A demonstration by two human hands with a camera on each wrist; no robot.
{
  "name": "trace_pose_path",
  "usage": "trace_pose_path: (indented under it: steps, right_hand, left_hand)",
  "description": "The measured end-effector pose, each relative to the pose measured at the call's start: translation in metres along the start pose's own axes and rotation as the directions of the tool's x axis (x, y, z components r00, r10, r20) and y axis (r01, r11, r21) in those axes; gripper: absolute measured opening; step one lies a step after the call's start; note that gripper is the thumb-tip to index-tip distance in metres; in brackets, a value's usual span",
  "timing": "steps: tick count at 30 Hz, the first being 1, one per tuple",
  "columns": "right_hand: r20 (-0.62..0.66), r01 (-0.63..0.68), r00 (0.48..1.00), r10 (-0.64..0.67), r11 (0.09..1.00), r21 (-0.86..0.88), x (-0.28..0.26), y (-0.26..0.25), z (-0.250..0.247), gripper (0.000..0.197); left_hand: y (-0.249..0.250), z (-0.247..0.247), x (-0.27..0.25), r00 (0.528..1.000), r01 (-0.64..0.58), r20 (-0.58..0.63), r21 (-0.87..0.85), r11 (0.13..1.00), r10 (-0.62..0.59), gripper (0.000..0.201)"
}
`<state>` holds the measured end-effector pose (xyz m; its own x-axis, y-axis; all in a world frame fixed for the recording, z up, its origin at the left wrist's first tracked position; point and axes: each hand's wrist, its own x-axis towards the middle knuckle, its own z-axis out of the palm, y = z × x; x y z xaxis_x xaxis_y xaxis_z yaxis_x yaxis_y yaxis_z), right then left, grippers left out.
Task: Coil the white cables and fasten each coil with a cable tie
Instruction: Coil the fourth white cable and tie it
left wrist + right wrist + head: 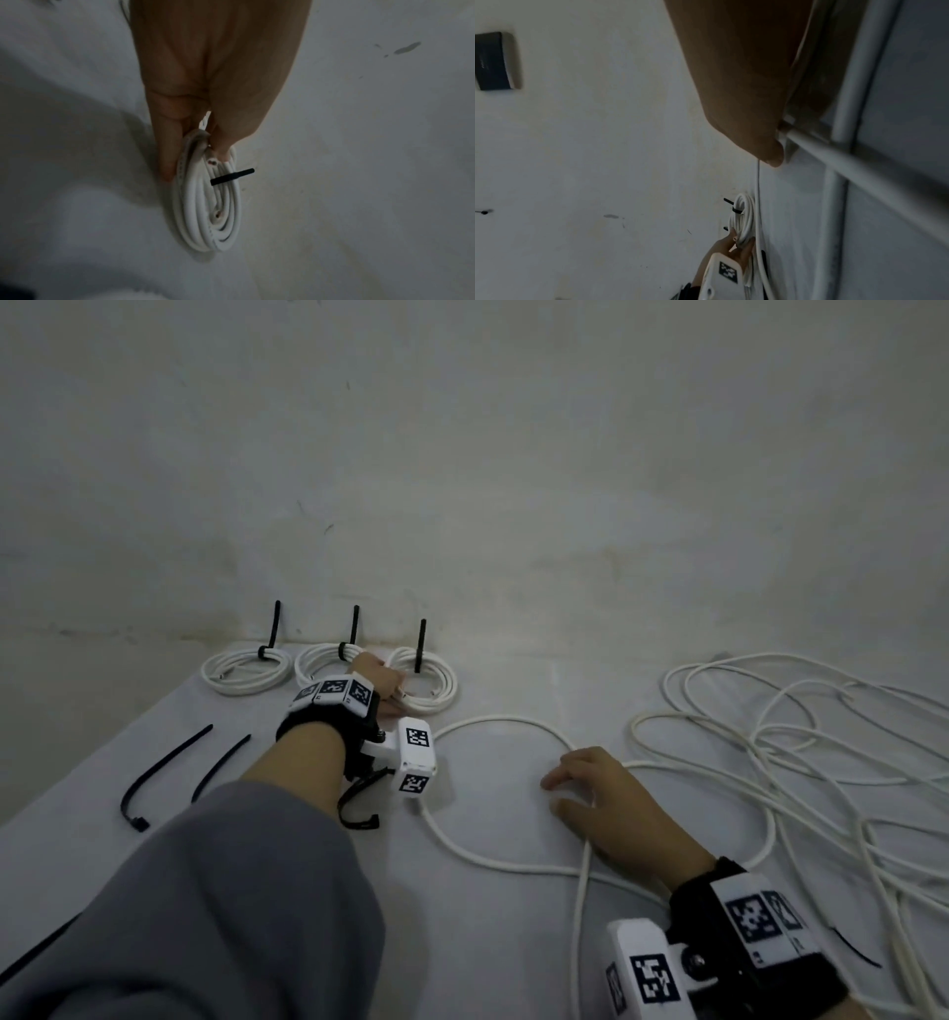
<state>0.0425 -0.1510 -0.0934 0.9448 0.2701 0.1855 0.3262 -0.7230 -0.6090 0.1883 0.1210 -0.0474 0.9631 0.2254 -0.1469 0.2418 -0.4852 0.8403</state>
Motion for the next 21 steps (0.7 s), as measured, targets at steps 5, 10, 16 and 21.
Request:
trace_pose_path:
  steps: [5, 10, 16, 21]
  right_hand:
    - [-0.002, 0.009, 1.0, -0.009, 1.0, -0.002, 0.002, 0.0, 0.002, 0.017]
    - [-0.023, 0.002, 1.0, -0.001, 1.0, 0.024, 0.002, -0.002, 0.003, 0.02]
    - [-0.306, -0.109, 0.941, 0.147, 0.985, 0.136, 0.004, 0.001, -0.004, 0.025]
    - [-0.161, -0.29, 0.941, 0.297, 0.955, 0.069, 0.003, 0.014, -0.028, 0.032]
  left_hand:
    - [0.003, 0.002, 0.012, 0.997, -0.049, 0.053, -0.01, 0.999, 0.049, 0.058]
    - [0.005, -0.002, 0.024, 0.981, -0.176, 0.147, 0.41, 0.895, 0.125, 0.097]
    - [0.012, 0.002, 0.016, 0.98, -0.19, 0.078, 0.624, 0.758, 0.181, 0.079]
    - [0.034, 0.005, 0.002, 0.976, -0.179, 0.032, 0.671, 0.719, 0.214, 0.066]
